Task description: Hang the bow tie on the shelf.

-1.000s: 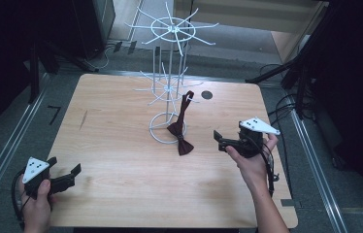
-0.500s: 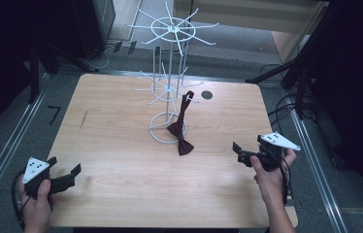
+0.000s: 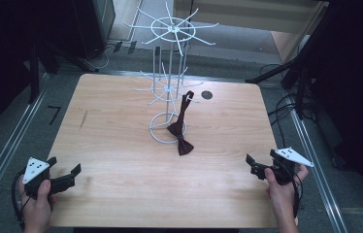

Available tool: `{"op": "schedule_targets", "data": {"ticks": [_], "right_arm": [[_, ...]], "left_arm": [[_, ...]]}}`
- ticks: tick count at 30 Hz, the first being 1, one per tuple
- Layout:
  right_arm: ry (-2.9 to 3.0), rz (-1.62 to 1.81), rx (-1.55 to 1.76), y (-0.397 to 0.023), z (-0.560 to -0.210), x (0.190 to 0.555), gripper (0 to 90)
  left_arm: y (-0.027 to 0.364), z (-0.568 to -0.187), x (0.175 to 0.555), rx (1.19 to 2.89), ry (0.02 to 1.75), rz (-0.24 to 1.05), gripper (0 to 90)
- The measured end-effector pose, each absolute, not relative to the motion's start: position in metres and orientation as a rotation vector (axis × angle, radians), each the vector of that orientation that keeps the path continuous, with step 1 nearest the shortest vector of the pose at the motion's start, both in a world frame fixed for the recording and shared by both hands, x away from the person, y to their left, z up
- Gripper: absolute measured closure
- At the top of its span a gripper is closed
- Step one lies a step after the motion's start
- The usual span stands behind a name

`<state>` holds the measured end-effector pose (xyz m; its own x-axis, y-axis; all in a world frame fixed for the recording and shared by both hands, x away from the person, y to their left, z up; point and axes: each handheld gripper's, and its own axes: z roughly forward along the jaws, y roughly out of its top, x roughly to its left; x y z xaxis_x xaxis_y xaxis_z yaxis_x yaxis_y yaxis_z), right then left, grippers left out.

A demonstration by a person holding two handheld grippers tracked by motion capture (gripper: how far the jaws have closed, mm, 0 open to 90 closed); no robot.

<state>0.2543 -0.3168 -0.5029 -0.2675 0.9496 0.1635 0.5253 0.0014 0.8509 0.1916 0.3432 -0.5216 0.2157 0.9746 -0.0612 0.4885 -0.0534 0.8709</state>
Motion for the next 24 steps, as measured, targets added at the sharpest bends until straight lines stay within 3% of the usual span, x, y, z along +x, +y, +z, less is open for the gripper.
{"op": "schedule_targets", "data": {"ticks": [14,24], "right_arm": [[1.789,1.130,1.606,-0.354,-0.538,0.226,1.3],[1.741,1.114,1.646,-0.376,-0.544,0.210,1.5]], "left_arm": [[0.343,-0.521,0.192,1.669,1.392,0.746,8.9],[0.343,-0.521,0.191,1.676,1.382,0.744,8.9]]}}
